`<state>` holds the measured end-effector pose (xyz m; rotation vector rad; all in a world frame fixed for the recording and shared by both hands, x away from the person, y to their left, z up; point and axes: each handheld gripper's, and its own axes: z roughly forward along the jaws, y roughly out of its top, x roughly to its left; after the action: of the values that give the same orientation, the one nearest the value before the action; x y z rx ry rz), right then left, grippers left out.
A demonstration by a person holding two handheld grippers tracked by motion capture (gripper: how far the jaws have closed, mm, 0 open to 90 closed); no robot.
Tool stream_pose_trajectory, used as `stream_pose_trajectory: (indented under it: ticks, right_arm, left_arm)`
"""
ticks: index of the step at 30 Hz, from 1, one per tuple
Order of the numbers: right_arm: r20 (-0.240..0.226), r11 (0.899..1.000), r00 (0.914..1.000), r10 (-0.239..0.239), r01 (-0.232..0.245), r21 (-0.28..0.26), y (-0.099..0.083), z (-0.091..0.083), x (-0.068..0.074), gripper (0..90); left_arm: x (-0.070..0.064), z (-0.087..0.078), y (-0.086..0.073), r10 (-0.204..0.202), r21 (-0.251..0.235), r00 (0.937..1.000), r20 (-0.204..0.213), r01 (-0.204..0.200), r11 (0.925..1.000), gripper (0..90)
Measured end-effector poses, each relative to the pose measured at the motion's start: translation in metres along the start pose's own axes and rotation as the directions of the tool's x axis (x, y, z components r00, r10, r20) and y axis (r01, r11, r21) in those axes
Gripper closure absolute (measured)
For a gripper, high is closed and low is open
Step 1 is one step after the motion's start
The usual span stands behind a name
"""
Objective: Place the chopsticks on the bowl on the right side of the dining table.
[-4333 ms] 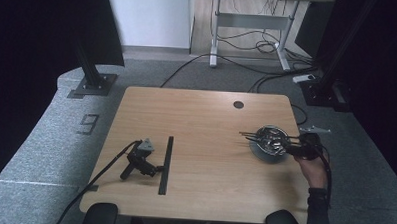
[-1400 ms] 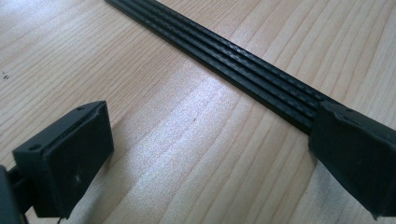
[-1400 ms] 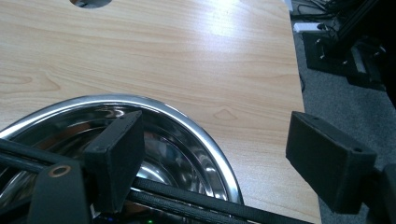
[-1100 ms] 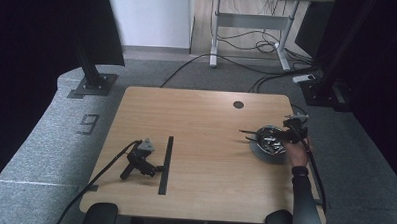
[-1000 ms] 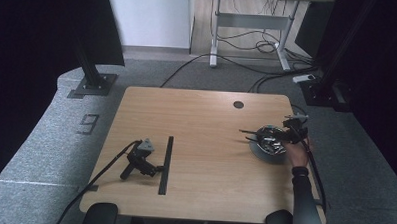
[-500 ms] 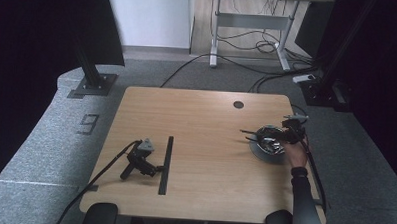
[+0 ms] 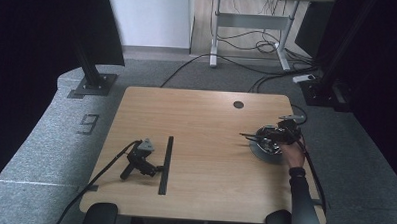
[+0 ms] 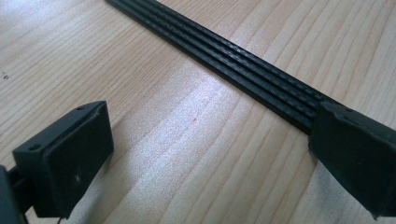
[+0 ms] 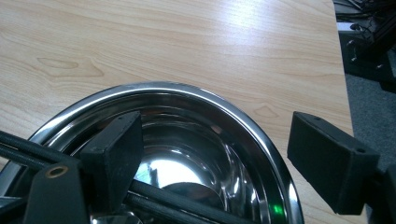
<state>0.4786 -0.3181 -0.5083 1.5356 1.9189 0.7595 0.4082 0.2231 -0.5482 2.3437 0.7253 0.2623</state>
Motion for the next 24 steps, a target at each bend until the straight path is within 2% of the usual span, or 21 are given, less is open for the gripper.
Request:
stream_pose_trajectory:
  ticks: [6, 11, 14, 17, 20, 24]
  right_arm:
    - [-0.011, 1.0, 0.9999, -0.002, 0.002, -0.003, -0.001, -0.014, -0.007, 14.7]
    - [-0.029, 1.0, 0.9995, 0.01, -0.011, -0.026, -0.011, -0.028, -0.012, 12.7]
    - [-0.004, 0.999, 1.0, -0.007, 0.007, -0.041, -0.018, -0.035, -0.013, 11.6]
    - [0.003, 0.998, 1.0, -0.01, 0.01, -0.057, -0.026, -0.041, -0.014, 5.6]
    - [0.023, 0.998, 0.9997, -0.001, 0.003, -0.07, -0.035, -0.045, -0.016, 0.0]
    - [0.071, 0.995, 0.9973, 0.019, -0.012, -0.101, -0.045, -0.047, -0.021, 0.0]
  left_arm:
    - [0.0, 0.0, 0.0, 0.0, 0.0, 1.0, 0.0, 0.0, 1.0, 0.0]
    - [0.0, 0.0, 0.0, 0.0, 0.0, 1.0, 0.0, 0.0, 1.0, 0.0]
    - [0.0, 0.0, 0.0, 0.0, 0.0, 1.0, 0.0, 0.0, 1.0, 0.0]
    - [0.0, 0.0, 0.0, 0.0, 0.0, 1.0, 0.0, 0.0, 1.0, 0.0]
    - [0.0, 0.0, 0.0, 0.0, 0.0, 1.0, 0.0, 0.0, 1.0, 0.0]
    - [0.0, 0.0, 0.0, 0.0, 0.0, 1.0, 0.0, 0.0, 1.0, 0.0]
